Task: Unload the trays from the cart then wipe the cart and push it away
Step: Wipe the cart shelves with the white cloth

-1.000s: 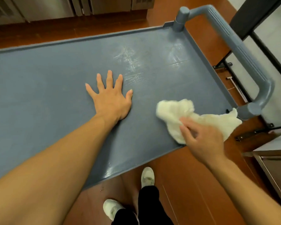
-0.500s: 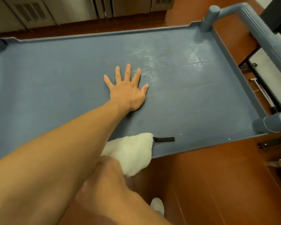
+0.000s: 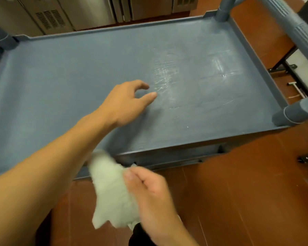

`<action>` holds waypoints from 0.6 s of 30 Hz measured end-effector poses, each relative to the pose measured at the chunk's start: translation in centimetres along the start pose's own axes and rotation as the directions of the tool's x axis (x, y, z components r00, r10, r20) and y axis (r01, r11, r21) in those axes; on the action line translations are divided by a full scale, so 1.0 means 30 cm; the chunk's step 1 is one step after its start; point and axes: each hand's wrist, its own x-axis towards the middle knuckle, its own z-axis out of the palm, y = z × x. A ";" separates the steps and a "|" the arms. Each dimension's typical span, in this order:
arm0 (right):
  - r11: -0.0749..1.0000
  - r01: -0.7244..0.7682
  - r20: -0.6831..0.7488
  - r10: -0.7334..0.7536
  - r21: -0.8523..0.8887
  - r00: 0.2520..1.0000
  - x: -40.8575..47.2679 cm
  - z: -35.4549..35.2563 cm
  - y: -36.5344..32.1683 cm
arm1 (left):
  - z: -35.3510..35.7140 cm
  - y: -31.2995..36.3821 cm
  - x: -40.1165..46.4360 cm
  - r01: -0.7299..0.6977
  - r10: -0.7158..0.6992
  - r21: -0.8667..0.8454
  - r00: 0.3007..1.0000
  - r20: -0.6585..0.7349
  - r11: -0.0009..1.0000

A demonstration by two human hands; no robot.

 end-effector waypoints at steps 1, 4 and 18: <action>0.998 -0.002 -0.035 0.005 0.069 0.999 -0.020 -0.035 -0.032 | -0.010 0.018 -0.061 -0.012 0.009 -0.087 0.999 -0.031 0.996; 0.960 0.093 -0.166 -0.050 0.263 0.985 -0.116 -0.139 -0.176 | -0.047 0.057 -0.220 0.013 -0.048 -0.299 0.993 -0.109 0.954; 0.186 -0.209 -0.273 -0.459 -0.960 0.845 0.289 -0.476 -0.397 | 0.168 -0.102 -0.235 0.086 -0.223 -0.542 0.956 -0.191 0.836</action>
